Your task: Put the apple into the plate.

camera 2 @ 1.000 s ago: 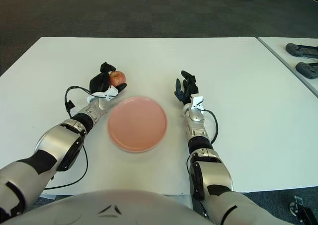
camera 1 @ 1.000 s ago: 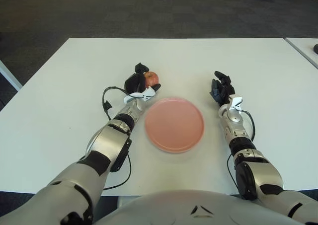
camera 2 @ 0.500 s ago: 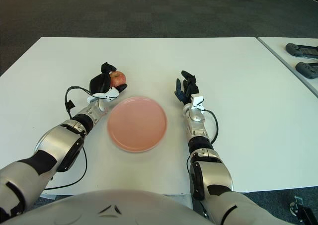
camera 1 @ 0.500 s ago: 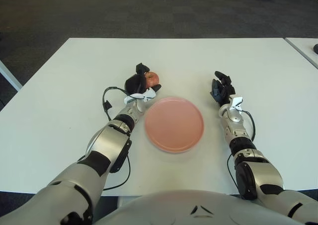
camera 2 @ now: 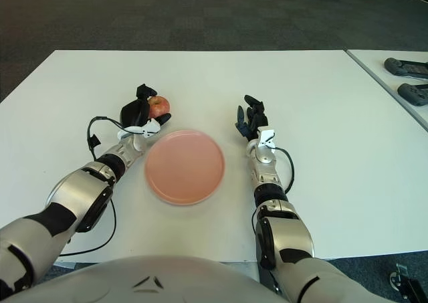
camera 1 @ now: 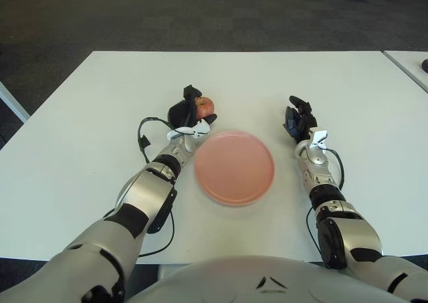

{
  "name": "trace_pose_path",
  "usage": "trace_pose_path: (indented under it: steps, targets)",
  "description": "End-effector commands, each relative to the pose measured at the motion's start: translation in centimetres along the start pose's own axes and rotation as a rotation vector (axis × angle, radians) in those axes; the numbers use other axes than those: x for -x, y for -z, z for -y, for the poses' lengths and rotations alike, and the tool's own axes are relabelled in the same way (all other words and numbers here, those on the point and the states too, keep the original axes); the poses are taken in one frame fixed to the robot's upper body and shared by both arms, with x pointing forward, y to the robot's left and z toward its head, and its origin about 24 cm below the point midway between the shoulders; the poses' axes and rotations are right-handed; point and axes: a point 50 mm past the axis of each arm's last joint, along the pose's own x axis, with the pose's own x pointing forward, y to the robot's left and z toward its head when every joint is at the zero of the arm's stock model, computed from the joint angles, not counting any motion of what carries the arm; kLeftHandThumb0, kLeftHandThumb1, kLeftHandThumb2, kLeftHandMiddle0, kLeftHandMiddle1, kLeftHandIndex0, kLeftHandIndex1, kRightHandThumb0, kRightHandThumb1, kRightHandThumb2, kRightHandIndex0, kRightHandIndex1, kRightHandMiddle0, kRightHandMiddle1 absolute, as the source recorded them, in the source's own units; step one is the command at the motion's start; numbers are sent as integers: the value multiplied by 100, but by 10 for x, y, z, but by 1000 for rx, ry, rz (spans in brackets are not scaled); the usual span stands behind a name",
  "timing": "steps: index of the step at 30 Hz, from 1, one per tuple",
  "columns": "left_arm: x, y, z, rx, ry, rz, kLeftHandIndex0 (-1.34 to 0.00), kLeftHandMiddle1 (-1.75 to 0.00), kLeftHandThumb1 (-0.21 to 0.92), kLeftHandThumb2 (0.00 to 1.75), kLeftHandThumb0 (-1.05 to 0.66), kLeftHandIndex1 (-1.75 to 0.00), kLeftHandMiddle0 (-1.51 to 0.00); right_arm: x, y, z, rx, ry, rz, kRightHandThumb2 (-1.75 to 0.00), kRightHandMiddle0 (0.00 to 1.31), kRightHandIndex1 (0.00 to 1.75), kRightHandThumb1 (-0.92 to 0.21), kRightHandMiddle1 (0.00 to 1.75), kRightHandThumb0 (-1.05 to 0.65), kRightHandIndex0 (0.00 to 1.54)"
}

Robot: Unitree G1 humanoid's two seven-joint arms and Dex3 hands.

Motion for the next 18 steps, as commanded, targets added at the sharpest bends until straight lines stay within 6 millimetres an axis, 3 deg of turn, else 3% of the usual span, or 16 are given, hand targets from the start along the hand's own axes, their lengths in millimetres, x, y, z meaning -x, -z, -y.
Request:
trace_pose_path:
  steps: [1, 12, 17, 18]
  targets:
    - [4, 7, 0, -20, 0, -5, -54, -175, 63, 76, -41, -153, -85, 3, 8, 6, 1, 17, -40, -63, 0, 22, -92, 69, -68, 24]
    - [4, 9, -1, -5, -8, -19, -56, -175, 59, 81, -41, -154, -88, 3, 8, 6, 1, 17, -40, -63, 0, 22, -92, 69, -68, 24]
    - [4, 10, -2, 30, -16, -53, -60, -175, 49, 97, -44, -157, -95, 3, 8, 5, 1, 16, -41, -63, 0, 22, -92, 69, -68, 24]
    - [4, 11, -2, 42, -16, -64, -60, -175, 43, 109, -45, -163, -98, 3, 8, 5, 1, 16, -41, -63, 0, 22, -92, 69, -68, 24]
